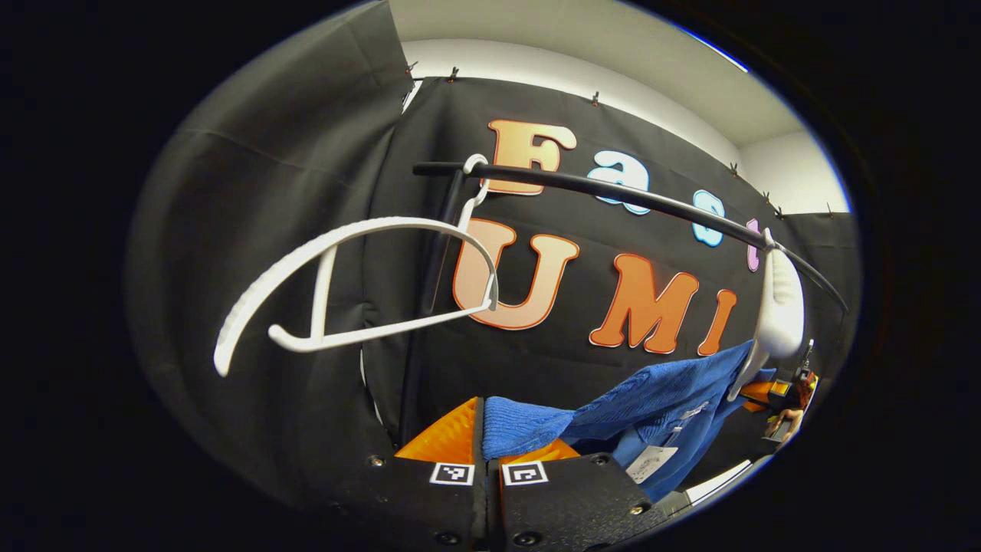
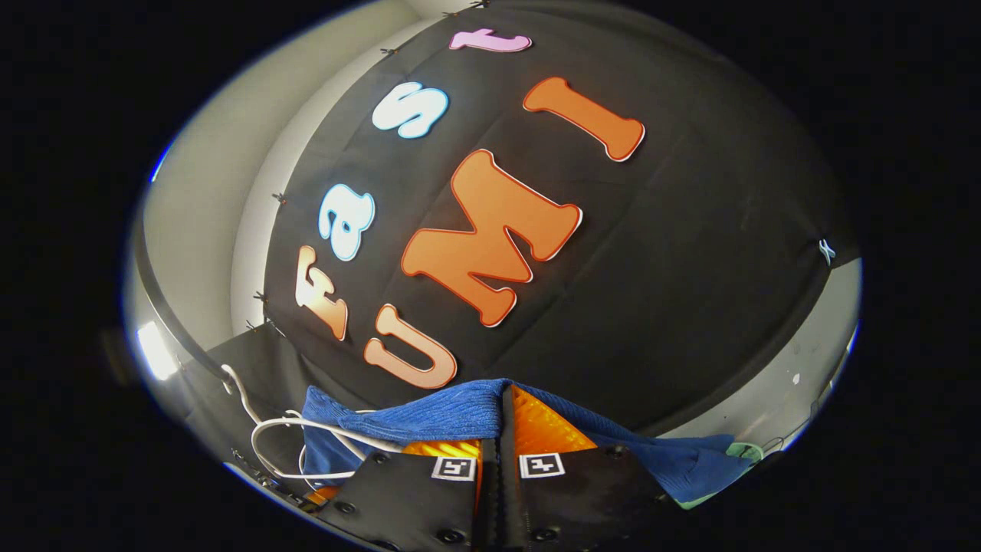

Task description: Grasp the clothes on the hanger with both hands and then place them into the laundry hamper below.

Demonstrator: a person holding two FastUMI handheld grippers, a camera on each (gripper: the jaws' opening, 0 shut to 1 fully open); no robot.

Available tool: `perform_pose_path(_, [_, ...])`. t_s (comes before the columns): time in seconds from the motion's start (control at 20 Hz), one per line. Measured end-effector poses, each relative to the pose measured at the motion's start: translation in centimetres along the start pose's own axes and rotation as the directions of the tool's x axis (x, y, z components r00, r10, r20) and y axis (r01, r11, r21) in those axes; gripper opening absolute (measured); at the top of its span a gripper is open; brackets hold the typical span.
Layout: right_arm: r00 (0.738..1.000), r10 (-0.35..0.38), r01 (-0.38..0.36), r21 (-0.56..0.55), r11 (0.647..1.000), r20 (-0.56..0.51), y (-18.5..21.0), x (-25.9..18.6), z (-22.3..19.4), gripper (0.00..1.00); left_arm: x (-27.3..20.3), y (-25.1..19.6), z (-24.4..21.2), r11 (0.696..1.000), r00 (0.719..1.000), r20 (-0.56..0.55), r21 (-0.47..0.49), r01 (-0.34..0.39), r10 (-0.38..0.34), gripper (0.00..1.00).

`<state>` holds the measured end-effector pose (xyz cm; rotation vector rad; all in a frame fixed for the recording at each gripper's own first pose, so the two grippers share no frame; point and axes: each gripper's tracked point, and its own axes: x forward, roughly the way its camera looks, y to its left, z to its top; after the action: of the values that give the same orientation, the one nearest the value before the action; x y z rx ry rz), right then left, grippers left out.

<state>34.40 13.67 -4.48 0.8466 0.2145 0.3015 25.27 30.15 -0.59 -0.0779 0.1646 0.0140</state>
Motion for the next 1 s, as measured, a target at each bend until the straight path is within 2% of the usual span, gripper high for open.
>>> perform_pose_path(0.2, [0.996, -0.092, 0.091, -0.028, 0.995, -0.023, -3.1, -0.5, -1.3, 0.07, -1.1, 0.0, -2.0, 1.0, 1.0, -0.029, 0.009, -0.011, 0.011, 0.0])
perform_pose_path(0.35, [0.992, -0.117, 0.115, -0.054, 0.992, -0.044, -4.2, -1.6, -2.7, 0.07, -2.1, -1.2, -3.6, 1.0, 0.998, -0.056, -0.01, 0.013, -0.014, 0.0])
perform_pose_path(0.7, [0.99, -0.127, 0.122, -0.083, 0.989, -0.054, -4.3, -4.5, -3.1, 0.07, -3.4, -3.3, -5.8, 1.0, 0.998, -0.067, 0.004, 0.018, -0.018, 0.02])
perform_pose_path(1.0, [0.988, -0.131, 0.12, -0.12, 0.986, -0.088, -4.1, -7.0, -4.7, 0.07, -5.1, -6.9, -7.5, 0.998, 0.994, -0.091, 0.003, 0.063, -0.063, 0.0])
